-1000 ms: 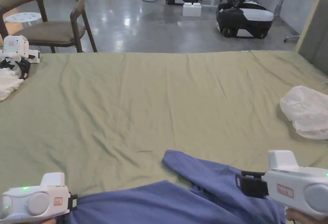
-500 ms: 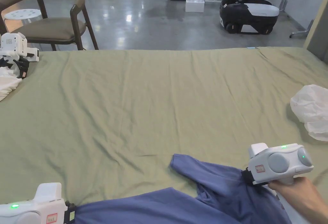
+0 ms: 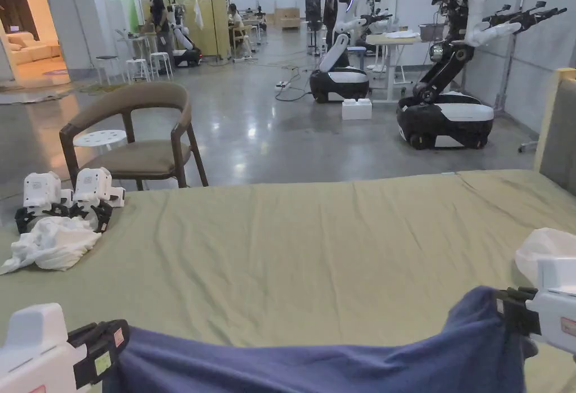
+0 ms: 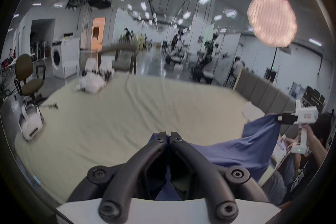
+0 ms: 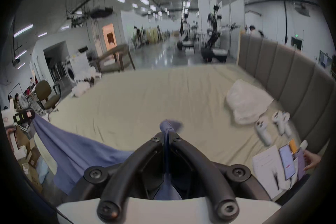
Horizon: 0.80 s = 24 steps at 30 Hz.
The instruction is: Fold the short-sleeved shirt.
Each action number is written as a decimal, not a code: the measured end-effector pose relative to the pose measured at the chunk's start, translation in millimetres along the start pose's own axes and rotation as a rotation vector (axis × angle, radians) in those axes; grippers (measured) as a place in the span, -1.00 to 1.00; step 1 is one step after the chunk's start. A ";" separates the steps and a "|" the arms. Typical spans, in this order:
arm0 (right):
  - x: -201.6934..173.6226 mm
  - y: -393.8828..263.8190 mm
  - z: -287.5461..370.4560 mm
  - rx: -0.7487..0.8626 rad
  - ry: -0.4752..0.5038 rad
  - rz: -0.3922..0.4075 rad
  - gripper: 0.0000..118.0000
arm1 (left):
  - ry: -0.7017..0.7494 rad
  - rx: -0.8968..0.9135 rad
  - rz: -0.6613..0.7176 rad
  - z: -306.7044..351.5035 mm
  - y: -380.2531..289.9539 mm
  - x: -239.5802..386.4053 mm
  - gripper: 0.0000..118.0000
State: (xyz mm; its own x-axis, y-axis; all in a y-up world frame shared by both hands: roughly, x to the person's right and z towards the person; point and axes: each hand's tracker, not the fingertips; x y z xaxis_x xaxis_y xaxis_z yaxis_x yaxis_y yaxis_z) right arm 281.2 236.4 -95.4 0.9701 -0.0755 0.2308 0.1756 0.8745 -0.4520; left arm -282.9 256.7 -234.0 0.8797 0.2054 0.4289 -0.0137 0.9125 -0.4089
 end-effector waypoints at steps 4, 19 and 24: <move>-18.1 44.4 51.9 0.160 -0.045 0.028 -0.99 | -0.006 0.130 -0.018 40.8 58.2 10.9 -1.00; -58.0 210.5 71.3 0.411 -0.151 0.077 -0.99 | 0.158 0.325 -0.154 43.8 219.6 39.2 -1.00; -64.6 249.3 55.9 0.448 -0.216 0.113 -0.99 | 0.245 0.342 -0.222 16.8 258.0 38.7 -1.00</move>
State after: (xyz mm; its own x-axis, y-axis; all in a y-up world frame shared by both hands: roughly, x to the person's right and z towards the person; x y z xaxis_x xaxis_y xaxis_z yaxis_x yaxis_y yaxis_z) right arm 252.9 486.1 -174.9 0.9136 0.0906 0.3963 -0.0634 0.9947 -0.0813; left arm -260.4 506.0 -309.4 0.9646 -0.0597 0.2568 0.0677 0.9975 -0.0223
